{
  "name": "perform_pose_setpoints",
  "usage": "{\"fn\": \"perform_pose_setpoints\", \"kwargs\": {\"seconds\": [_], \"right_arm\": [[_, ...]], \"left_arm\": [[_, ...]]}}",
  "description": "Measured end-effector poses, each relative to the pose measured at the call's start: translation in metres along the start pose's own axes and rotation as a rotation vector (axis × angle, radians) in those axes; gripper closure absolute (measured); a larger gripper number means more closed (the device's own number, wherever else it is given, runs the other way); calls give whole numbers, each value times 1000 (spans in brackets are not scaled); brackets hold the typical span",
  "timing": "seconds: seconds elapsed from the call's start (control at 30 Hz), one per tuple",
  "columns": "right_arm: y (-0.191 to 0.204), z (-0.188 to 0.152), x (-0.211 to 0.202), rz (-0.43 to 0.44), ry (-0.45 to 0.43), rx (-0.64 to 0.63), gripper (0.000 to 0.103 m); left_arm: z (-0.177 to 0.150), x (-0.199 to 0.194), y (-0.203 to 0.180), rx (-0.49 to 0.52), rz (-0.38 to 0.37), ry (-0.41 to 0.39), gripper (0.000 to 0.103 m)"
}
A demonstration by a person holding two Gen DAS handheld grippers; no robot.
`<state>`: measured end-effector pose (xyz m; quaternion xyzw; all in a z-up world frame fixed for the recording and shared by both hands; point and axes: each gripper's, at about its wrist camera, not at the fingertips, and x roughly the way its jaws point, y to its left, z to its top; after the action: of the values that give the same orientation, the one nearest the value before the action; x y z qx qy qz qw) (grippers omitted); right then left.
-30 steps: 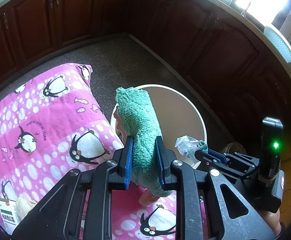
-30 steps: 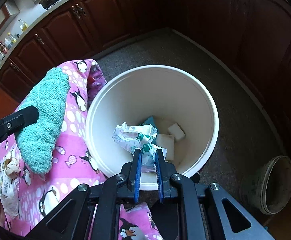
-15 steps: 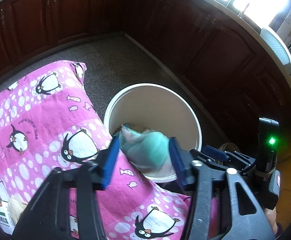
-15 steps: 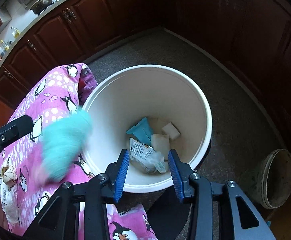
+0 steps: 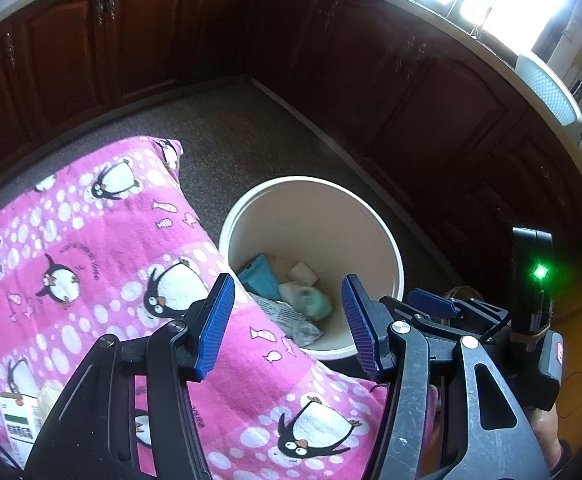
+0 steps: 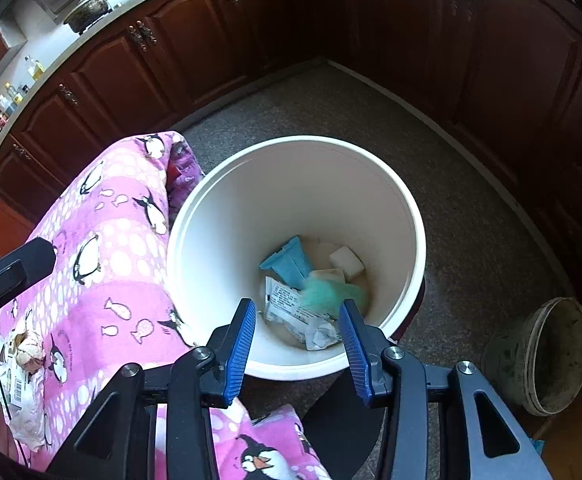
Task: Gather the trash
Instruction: 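Move both open tools back over the table toward the remaining trash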
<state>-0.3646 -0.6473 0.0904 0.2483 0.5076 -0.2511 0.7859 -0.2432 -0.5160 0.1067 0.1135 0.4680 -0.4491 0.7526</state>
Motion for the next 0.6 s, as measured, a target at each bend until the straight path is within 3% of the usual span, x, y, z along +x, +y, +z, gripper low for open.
{"fn": "perform_pose_setpoints", "kwargs": {"seconds": [0.47, 0.6], "right_arm": [[27, -1, -20, 10, -35, -36, 57], [39, -1, -30, 20, -49, -60, 56]], "left_arm": [[-6, -27, 14, -12, 62, -30, 49], [-9, -38, 17, -10, 77, -44, 44]]}}
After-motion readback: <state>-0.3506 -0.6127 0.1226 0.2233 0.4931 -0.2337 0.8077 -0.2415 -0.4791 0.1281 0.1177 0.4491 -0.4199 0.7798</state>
